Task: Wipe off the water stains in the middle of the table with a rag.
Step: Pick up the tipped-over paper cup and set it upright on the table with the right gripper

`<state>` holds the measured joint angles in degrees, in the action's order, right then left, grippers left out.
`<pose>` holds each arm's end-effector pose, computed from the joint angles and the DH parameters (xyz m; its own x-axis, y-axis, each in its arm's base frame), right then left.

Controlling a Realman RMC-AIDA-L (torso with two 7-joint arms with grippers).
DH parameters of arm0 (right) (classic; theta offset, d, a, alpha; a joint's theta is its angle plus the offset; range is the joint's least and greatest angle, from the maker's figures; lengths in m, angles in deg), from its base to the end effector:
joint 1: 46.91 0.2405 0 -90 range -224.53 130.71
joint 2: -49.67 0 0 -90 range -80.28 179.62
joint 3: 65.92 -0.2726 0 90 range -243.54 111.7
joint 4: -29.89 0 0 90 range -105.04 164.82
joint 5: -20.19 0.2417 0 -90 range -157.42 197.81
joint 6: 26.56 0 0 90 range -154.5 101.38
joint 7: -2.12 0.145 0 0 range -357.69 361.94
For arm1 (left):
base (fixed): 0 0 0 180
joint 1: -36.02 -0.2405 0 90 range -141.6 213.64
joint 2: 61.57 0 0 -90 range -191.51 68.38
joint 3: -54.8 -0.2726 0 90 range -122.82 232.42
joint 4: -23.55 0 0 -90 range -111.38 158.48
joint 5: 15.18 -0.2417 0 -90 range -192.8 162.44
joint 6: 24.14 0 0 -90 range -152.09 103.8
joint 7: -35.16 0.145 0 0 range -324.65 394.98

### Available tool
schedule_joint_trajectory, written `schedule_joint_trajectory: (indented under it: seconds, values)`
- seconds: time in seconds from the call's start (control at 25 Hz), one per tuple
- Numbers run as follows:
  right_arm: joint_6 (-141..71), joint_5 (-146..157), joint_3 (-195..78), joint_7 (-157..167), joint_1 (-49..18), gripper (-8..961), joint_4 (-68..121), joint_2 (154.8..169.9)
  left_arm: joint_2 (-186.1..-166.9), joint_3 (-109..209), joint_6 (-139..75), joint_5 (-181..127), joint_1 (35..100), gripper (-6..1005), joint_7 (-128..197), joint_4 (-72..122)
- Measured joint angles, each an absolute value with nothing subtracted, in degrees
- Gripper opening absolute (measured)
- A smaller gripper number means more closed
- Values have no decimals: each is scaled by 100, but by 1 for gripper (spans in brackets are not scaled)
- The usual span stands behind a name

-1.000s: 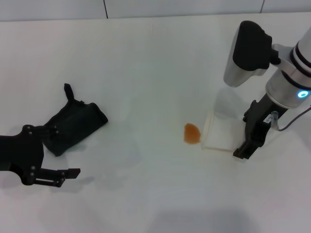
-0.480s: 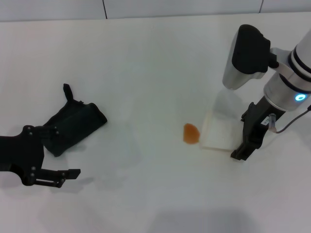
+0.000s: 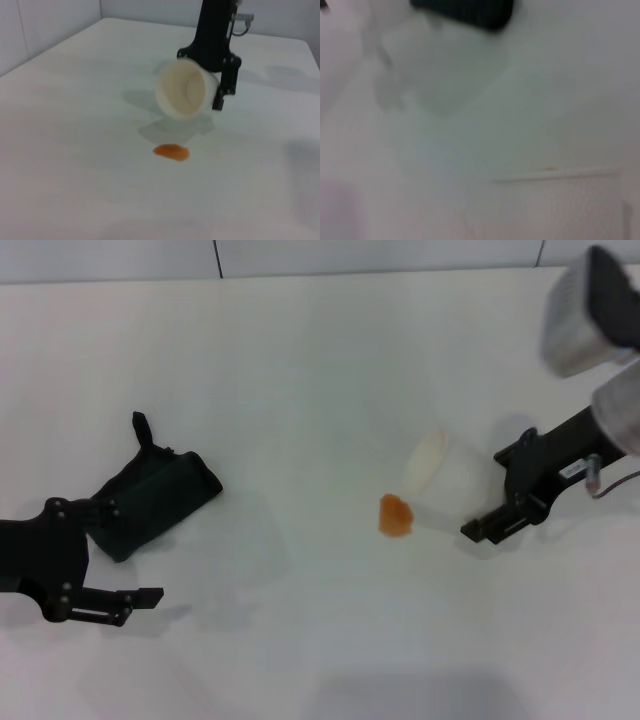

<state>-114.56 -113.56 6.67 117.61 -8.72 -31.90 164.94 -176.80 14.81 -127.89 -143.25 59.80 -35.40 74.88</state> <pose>0.2033 0.4062 -0.0077 0.9191 -0.3508 0.1796 -0.3237 -0.9319 -0.1638 -0.3312 0.3143 0.0503 0.9595 0.1818 0.2152 0.2116 -0.9694 -0.1246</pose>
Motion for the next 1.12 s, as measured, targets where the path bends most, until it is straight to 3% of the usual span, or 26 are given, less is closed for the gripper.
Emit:
schedule_joint_trajectory:
  seconds: [0.24,0.52,1.12]
  values:
    - [-11683,-10014,-773,10352,-1550,718,-2991,16482,-17661,1481,-12807,-14323,5989,860,-3535,7497]
    - [-11412,-7711,-1625,7448,-2344,725,-1165,16483,-17635,1482,-12805,-14311,5999,860,-3499,7501]
    - [-10963,-5631,-1640,3293,-2362,740,2105,16554,-17655,1481,-12821,-14324,6019,860,-3492,7505]
